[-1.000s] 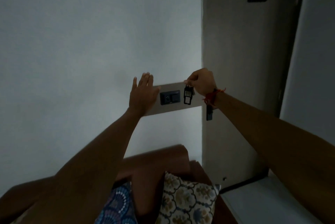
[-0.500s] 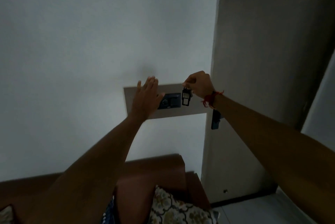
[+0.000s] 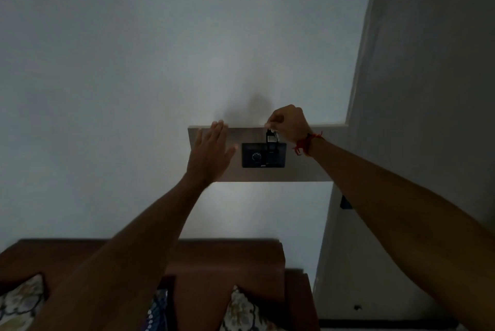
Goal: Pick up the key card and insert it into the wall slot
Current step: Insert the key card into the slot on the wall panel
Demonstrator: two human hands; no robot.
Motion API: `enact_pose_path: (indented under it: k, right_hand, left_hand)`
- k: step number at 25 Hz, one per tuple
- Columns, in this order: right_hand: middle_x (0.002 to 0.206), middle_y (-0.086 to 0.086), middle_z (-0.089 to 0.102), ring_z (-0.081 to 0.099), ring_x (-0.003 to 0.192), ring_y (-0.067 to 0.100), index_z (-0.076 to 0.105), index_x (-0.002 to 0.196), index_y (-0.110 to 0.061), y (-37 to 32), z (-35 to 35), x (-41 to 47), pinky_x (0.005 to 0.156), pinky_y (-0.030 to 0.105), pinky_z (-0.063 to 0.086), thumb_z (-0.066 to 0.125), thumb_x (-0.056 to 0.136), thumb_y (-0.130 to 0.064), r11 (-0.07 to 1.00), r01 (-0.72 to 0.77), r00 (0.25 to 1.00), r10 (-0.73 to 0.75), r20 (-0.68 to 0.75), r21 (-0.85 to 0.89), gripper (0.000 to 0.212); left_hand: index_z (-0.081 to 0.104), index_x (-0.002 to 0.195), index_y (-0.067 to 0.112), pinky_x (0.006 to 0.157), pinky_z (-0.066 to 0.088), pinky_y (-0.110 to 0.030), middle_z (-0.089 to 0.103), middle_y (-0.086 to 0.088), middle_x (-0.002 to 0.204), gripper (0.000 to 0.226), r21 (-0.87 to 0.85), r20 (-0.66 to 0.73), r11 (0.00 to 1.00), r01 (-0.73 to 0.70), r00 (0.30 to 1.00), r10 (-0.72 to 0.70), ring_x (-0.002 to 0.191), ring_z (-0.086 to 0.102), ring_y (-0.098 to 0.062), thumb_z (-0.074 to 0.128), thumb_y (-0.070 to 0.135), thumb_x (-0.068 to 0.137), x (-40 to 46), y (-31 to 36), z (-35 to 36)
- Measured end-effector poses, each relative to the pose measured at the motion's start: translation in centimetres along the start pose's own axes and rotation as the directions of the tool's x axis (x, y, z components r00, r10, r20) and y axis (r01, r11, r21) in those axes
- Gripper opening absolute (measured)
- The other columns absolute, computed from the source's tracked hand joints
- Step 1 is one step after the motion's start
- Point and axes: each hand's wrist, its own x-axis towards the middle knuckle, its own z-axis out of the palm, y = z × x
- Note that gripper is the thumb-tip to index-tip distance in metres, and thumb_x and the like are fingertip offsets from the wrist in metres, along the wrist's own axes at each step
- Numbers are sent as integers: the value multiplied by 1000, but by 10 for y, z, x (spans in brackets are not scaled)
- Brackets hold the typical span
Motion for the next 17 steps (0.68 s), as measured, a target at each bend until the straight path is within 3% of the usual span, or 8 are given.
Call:
enact_pose_path:
  k: [7, 12, 15, 17]
  right_hand:
    - [75, 19, 75, 69, 68, 24, 75, 74, 1, 50, 22, 28, 67, 30, 56, 77, 77, -7, 996, 21, 1000, -22, -1, 82, 9]
    - [66, 7, 68, 60, 59, 13, 74, 73, 1, 60, 31, 34, 61, 19, 48, 76, 77, -5, 987, -9, 1000, 11, -13, 162, 8]
    - [63, 8, 66, 56, 50, 1, 74, 73, 3, 64, 33, 39, 52, 9, 45, 76, 78, -6, 985, -11, 1000, 15, -21, 170, 11]
    - [63, 12, 67, 55, 50, 3, 73, 72, 5, 68, 35, 36, 48, 4, 43, 76, 79, -6, 985, -14, 1000, 18, -24, 169, 13]
  left_hand:
    - [22, 159, 7, 130, 14, -54, 23, -14, 169, 70, 17, 18, 1000, 10, 1000, -10, 159, 17, -27, 37, 48, 105, 22, 2, 30]
    - [24, 159, 7, 130, 13, -52, 24, -15, 169, 70, 26, 34, 999, -26, 999, 25, 158, 19, -28, 37, 48, 104, 35, 1, 44]
    - [21, 160, 8, 130, 14, -54, 21, -15, 169, 71, 37, 8, 998, -51, 999, 51, 159, 17, -28, 36, 49, 105, 46, -3, 52]
    - [20, 160, 9, 130, 14, -55, 19, -15, 170, 71, 53, 2, 997, -63, 998, 63, 159, 15, -28, 34, 51, 105, 52, -4, 57]
